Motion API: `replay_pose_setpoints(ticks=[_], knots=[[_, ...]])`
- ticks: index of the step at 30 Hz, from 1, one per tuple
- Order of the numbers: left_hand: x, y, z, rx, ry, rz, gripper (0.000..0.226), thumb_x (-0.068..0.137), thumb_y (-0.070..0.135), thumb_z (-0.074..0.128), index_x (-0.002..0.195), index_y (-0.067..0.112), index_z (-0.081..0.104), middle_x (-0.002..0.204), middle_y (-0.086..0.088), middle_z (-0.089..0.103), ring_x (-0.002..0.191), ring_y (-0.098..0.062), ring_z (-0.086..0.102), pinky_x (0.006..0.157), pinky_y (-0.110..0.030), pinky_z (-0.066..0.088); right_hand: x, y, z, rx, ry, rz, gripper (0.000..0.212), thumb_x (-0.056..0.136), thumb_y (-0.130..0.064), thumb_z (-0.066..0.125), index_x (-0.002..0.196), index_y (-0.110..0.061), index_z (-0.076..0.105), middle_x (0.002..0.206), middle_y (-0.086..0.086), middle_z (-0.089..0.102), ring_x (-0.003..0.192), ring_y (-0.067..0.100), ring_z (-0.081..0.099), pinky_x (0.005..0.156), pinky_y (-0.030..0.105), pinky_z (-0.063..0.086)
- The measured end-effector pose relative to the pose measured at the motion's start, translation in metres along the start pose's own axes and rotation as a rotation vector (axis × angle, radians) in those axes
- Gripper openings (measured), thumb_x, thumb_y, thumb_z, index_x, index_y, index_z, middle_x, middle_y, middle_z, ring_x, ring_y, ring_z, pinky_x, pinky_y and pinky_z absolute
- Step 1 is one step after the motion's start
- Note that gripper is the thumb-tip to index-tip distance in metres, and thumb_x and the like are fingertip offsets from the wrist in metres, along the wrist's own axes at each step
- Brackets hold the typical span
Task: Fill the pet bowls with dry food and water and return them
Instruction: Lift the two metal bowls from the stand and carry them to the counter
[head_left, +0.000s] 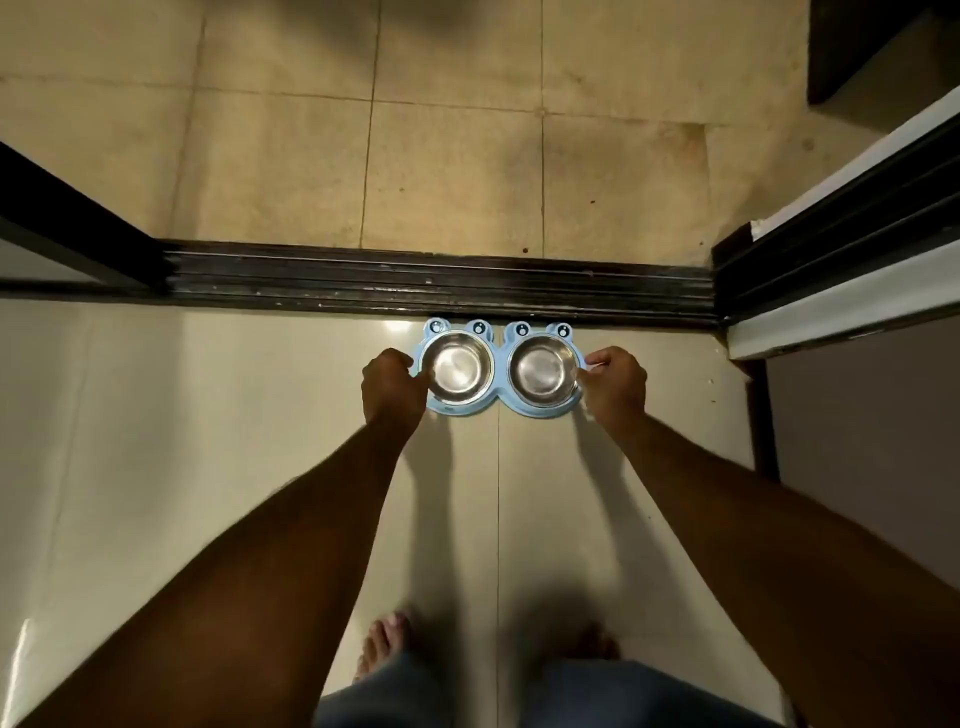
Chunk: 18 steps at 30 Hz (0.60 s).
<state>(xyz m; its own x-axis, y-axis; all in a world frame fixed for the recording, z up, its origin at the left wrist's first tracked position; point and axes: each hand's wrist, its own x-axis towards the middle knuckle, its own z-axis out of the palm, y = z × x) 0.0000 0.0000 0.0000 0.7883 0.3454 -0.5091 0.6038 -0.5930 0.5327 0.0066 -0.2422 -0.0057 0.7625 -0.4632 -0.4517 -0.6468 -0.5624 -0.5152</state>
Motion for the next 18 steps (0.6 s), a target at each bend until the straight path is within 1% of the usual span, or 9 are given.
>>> replay_pose_setpoints(ticks=[2, 5, 6, 9, 11, 13, 14, 16, 18], knots=[[0.006, -0.002, 0.007, -0.018, 0.006, -0.027, 0.040, 0.083, 0.025, 0.073, 0.110, -0.001, 0.062, 0.111, -0.017, 0.066, 0.105, -0.033, 0.060, 0.082, -0.032, 0.042, 0.007, 0.005, 0.005, 0.005, 0.010, 0.049, 0.021, 0.081, -0.014, 0.074, 0.098, -0.005, 0.064, 0.103, 0.012, 0.068, 0.090, 0.027, 0.065, 0.071, 0.025, 0.044], [0.014, -0.004, 0.018, -0.001, -0.028, -0.060, 0.029, 0.080, 0.026, 0.075, 0.084, -0.002, 0.068, 0.083, -0.015, 0.068, 0.090, -0.036, 0.065, 0.068, -0.030, 0.040, 0.016, 0.009, 0.014, -0.015, -0.015, 0.085, 0.025, 0.080, -0.018, 0.076, 0.097, -0.004, 0.063, 0.103, 0.011, 0.068, 0.094, 0.029, 0.065, 0.074, 0.027, 0.045], [0.018, -0.004, 0.021, -0.008, -0.019, -0.070, 0.028, 0.078, 0.025, 0.076, 0.078, -0.002, 0.068, 0.079, -0.015, 0.069, 0.087, -0.036, 0.066, 0.067, -0.030, 0.042, 0.020, 0.008, 0.016, -0.019, -0.017, 0.082, 0.025, 0.080, -0.016, 0.077, 0.097, -0.004, 0.064, 0.102, 0.011, 0.068, 0.094, 0.029, 0.064, 0.073, 0.026, 0.044], [0.022, -0.003, 0.028, -0.037, 0.018, -0.103, 0.026, 0.076, 0.019, 0.078, 0.089, -0.001, 0.068, 0.095, -0.016, 0.071, 0.093, -0.035, 0.065, 0.072, -0.031, 0.044, 0.029, 0.011, 0.017, -0.060, -0.027, 0.097, 0.025, 0.076, -0.013, 0.081, 0.094, -0.005, 0.065, 0.100, 0.012, 0.069, 0.091, 0.028, 0.065, 0.071, 0.025, 0.042], [0.024, -0.003, 0.030, -0.042, 0.037, -0.099, 0.039, 0.074, 0.017, 0.080, 0.103, -0.001, 0.059, 0.106, -0.016, 0.065, 0.100, -0.035, 0.061, 0.078, -0.034, 0.044, 0.034, 0.012, 0.016, -0.075, -0.033, 0.097, 0.027, 0.075, -0.015, 0.082, 0.093, -0.006, 0.064, 0.096, 0.011, 0.068, 0.084, 0.026, 0.062, 0.069, 0.026, 0.042], [0.026, -0.005, 0.031, -0.032, 0.039, -0.123, 0.046, 0.072, 0.013, 0.081, 0.108, -0.001, 0.056, 0.110, -0.016, 0.062, 0.102, -0.035, 0.060, 0.081, -0.036, 0.045, 0.037, 0.010, 0.017, -0.097, -0.053, 0.102, 0.031, 0.074, -0.020, 0.083, 0.093, -0.007, 0.063, 0.090, 0.007, 0.063, 0.079, 0.021, 0.056, 0.068, 0.027, 0.040], [0.027, -0.007, 0.031, -0.026, 0.035, -0.132, 0.041, 0.071, 0.009, 0.080, 0.105, 0.000, 0.057, 0.106, -0.015, 0.062, 0.099, -0.034, 0.060, 0.079, -0.036, 0.045, 0.039, 0.011, 0.017, -0.109, -0.063, 0.108, 0.031, 0.075, -0.021, 0.083, 0.093, -0.008, 0.062, 0.090, 0.005, 0.061, 0.079, 0.020, 0.055, 0.068, 0.027, 0.039], [0.028, -0.007, 0.029, -0.021, 0.031, -0.148, 0.020, 0.072, 0.003, 0.076, 0.081, 0.004, 0.058, 0.081, -0.006, 0.059, 0.084, -0.030, 0.057, 0.071, -0.032, 0.041, 0.043, 0.011, 0.019, -0.124, -0.075, 0.118, 0.027, 0.075, -0.018, 0.082, 0.090, -0.013, 0.060, 0.095, 0.007, 0.064, 0.080, 0.020, 0.055, 0.068, 0.026, 0.039], [0.030, -0.006, 0.028, -0.011, 0.041, -0.150, 0.031, 0.071, -0.002, 0.070, 0.058, 0.010, 0.045, 0.060, -0.004, 0.049, 0.068, -0.034, 0.052, 0.063, -0.034, 0.039, 0.045, 0.011, 0.021, -0.127, -0.080, 0.126, 0.028, 0.075, -0.013, 0.081, 0.089, -0.015, 0.057, 0.101, 0.008, 0.066, 0.082, 0.020, 0.056, 0.068, 0.026, 0.040]])
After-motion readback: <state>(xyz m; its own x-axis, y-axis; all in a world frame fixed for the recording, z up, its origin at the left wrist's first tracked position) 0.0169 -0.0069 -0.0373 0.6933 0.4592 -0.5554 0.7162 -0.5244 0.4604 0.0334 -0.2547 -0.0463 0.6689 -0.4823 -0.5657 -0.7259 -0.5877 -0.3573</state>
